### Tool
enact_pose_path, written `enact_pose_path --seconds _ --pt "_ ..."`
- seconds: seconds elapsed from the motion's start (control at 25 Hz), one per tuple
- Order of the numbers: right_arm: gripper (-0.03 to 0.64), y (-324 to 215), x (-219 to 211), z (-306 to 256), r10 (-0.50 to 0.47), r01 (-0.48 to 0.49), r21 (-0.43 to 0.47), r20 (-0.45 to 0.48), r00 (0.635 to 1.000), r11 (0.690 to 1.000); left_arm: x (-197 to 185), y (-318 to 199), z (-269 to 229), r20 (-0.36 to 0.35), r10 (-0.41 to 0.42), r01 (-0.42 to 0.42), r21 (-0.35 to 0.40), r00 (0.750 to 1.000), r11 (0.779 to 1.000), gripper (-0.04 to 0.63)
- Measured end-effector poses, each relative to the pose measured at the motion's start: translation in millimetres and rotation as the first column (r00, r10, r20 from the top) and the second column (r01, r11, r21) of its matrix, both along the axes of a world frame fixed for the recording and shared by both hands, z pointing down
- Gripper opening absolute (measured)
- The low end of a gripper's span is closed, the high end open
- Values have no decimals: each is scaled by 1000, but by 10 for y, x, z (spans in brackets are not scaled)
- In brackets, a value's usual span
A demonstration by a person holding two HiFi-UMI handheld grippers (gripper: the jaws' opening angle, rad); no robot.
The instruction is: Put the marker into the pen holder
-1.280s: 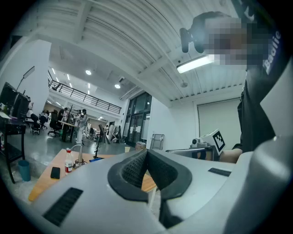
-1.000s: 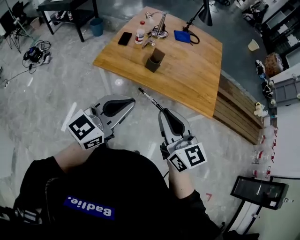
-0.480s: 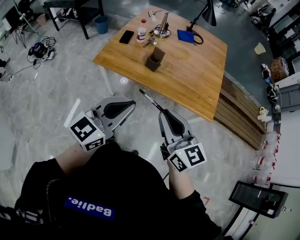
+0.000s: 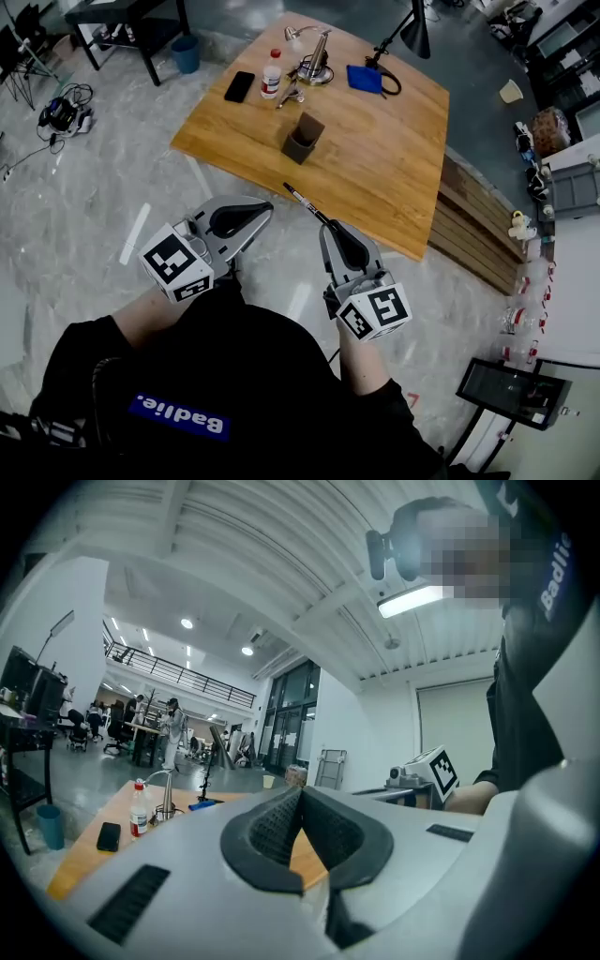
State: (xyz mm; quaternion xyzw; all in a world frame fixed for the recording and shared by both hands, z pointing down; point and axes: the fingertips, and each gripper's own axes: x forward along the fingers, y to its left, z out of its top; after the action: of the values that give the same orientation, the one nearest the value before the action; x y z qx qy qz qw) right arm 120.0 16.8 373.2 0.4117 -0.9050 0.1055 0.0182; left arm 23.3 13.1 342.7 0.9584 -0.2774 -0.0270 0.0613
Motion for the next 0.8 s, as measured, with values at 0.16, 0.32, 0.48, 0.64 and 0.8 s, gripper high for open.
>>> enact_pose_path --seconds 0.16,0.32,0.48,0.64,0.8 --pt "46 -586 -55 128 56 -57 -35 -32 998 998 -129 -553 17 5 54 -54 1 999 999 9" --pt "46 -1129 -77 277 121 -127 -66 -84 989 990 -269 -1030 51 5 106 -106 -6 994 994 9" --pt "46 -1620 -38 502 169 -182 -102 -127 977 978 -345 -1378 144 18 154 -154 -12 988 988 9" --pt "46 -2070 27 848 150 -181 -154 -193 970 971 -351 -1653 218 16 144 -143 -24 989 989 9" --pt "46 -2448 93 1300 60 -128 -215 -300 952 968 -328 -1846 279 24 101 -100 -35 995 994 9"
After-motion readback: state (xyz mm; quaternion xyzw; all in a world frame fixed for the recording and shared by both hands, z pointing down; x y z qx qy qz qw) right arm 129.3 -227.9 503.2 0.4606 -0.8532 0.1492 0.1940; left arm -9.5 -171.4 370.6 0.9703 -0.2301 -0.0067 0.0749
